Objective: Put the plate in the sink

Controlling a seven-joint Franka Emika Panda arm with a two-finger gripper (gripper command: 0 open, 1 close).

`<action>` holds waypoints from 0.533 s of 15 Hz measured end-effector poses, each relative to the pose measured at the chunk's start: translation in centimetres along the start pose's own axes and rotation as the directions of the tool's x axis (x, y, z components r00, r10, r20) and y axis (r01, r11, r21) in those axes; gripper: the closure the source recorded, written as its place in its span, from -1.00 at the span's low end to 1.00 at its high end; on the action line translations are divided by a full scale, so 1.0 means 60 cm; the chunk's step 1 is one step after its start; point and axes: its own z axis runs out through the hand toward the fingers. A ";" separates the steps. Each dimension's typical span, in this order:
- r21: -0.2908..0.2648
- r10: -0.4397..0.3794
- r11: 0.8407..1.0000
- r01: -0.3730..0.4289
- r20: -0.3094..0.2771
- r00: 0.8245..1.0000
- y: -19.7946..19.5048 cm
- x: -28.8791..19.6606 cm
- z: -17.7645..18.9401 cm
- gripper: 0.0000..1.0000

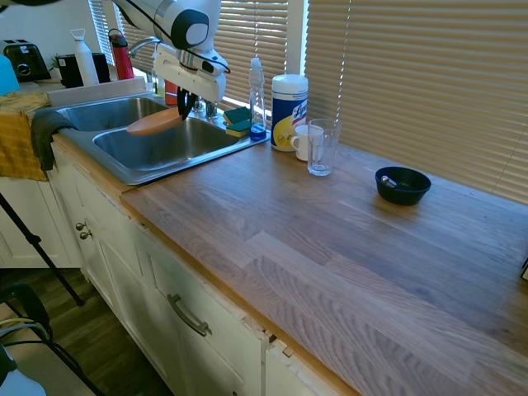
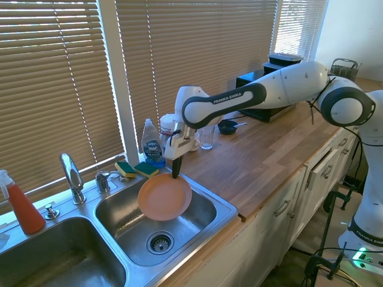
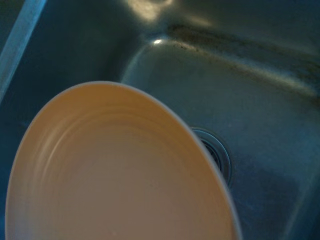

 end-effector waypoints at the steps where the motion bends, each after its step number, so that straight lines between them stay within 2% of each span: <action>1: -0.014 -0.003 1.000 0.003 0.004 1.000 -0.016 0.004 0.025 1.00; 3: -0.022 0.000 1.000 0.001 0.015 1.000 -0.044 0.026 0.051 1.00; 5: -0.029 -0.007 1.000 0.008 0.016 1.000 -0.050 0.028 0.052 1.00; 8: -0.057 -0.003 0.998 0.004 0.024 1.000 -0.054 0.031 0.094 1.00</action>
